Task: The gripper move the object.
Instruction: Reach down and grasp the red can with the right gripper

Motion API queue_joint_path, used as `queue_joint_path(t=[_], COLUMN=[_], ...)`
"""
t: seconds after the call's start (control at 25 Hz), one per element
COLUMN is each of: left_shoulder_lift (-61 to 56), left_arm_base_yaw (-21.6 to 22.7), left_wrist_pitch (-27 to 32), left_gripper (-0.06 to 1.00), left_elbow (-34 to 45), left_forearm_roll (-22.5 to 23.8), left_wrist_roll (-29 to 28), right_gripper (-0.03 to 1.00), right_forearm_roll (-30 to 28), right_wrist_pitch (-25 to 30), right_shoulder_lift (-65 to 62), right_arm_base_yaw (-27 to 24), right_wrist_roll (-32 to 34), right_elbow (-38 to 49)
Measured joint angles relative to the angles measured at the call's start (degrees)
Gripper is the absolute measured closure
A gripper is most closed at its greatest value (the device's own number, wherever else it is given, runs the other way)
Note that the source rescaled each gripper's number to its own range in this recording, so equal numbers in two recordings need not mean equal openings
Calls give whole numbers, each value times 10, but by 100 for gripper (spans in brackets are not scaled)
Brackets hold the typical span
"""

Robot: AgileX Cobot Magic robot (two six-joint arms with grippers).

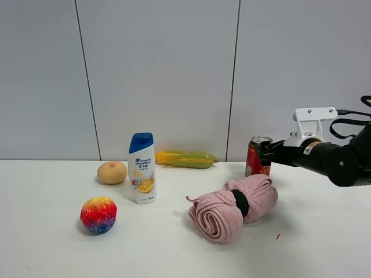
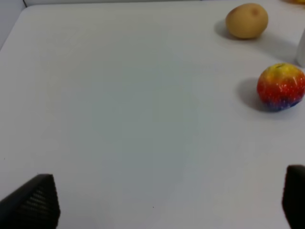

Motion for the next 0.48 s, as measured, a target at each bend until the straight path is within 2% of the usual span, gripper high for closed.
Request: queue_joint_path(t=[0.48], left_shoulder_lift=[0], left_arm_base_yaw=[0], left_wrist_pitch=[0], left_gripper=[-6], left_elbow=[0], left_forearm_roll=[1], left_wrist_roll=[0], right_gripper=[-3], right_forearm_roll=[-39], right_wrist_pitch=[21], right_shoulder_lift=[58], right_arm_base_yaw=[0], right_wrist_roll=[39], right_elbow=[-76])
